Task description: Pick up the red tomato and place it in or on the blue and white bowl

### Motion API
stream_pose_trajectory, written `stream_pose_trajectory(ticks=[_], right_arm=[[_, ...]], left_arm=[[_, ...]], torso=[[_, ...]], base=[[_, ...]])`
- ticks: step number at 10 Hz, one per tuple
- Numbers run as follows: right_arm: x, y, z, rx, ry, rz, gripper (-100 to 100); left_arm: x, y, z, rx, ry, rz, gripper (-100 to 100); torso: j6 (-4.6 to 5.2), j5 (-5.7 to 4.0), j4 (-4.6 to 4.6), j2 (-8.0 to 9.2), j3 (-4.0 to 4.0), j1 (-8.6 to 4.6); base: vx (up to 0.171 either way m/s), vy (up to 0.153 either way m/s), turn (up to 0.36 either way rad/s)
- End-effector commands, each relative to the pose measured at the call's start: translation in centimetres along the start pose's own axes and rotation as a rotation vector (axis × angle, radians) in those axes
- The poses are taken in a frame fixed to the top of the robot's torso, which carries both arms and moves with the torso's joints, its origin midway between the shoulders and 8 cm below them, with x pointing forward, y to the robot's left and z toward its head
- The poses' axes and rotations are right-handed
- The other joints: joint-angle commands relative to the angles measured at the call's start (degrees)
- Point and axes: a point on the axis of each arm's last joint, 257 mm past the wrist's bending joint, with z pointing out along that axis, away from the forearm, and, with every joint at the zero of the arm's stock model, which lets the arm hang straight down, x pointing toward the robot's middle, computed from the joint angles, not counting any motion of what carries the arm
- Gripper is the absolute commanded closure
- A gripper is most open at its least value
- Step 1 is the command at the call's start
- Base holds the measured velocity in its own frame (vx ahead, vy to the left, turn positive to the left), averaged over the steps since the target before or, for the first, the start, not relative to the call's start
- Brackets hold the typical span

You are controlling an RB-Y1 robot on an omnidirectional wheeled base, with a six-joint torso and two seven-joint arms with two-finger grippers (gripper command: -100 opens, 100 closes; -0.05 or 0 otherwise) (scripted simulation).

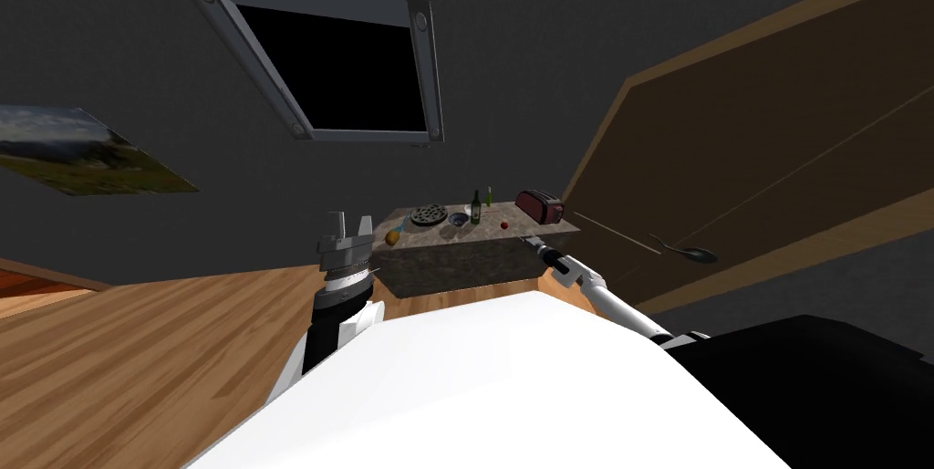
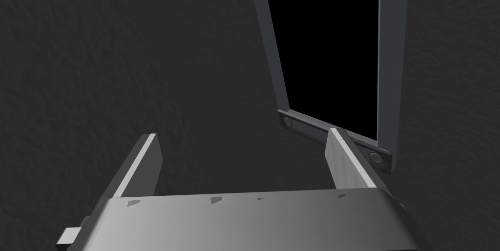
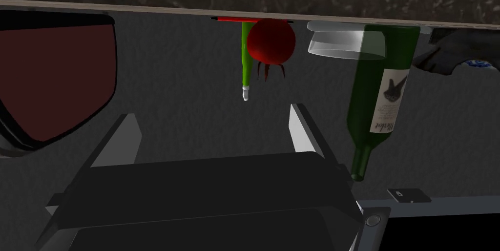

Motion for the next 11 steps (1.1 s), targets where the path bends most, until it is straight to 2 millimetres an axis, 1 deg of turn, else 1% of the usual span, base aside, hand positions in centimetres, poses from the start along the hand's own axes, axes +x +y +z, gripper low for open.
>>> stream_pose_trajectory(ticks=[1,4,7,8,9,10,11], right_arm=[[0.3,0.7,0.0,-0.023,-0.001,-0.021,-100],[0.5,1.7,-0.1,-0.058,-0.004,-0.056,-100],[0.1,2.3,0.1,-0.081,-0.016,-0.084,-100],[-0.5,2.4,0.3,-0.087,-0.025,-0.096,-100],[-0.1,2.4,0.2,-0.083,-0.02,-0.088,-100],[-0.2,2.4,0.2,-0.084,-0.022,-0.09,0],[-0.2,2.4,0.2,-0.084,-0.022,-0.09,-100]], left_arm=[[0.0,0.0,0.0,0.0,0.0,0.0,0],[0.0,0.0,0.0,0.0,0.0,0.0,0],[0.0,0.0,0.0,0.0,0.0,0.0,0],[0.0,0.0,0.0,0.0,0.0,0.0,0],[0.0,0.0,0.0,0.0,0.0,0.0,0],[0.0,0.0,0.0,0.0,0.0,0.0,0],[0.0,0.0,0.0,0.0,0.0,0.0,0]], torso=[[0.0,0.0,0.0,0.0,0.0,0.0],[0.01,-0.01,0.04,0.19,0.11,-0.06],[0.01,-0.04,0.05,0.2,0.12,-0.21],[0.01,-0.04,0.03,0.16,0.09,-0.24],[0.0,-0.05,0.03,0.11,0.06,-0.26],[0.03,-0.06,0.07,0.43,0.22,-0.28],[0.04,-0.06,0.14,0.72,0.4,-0.3]], base=[[0.208,0.101,0.003],[0.183,0.063,0.005],[0.183,0.021,0.023],[0.21,0.009,0.05],[0.096,0.003,0.015],[0.018,0.001,0.0],[0.009,0.0,0.001]])
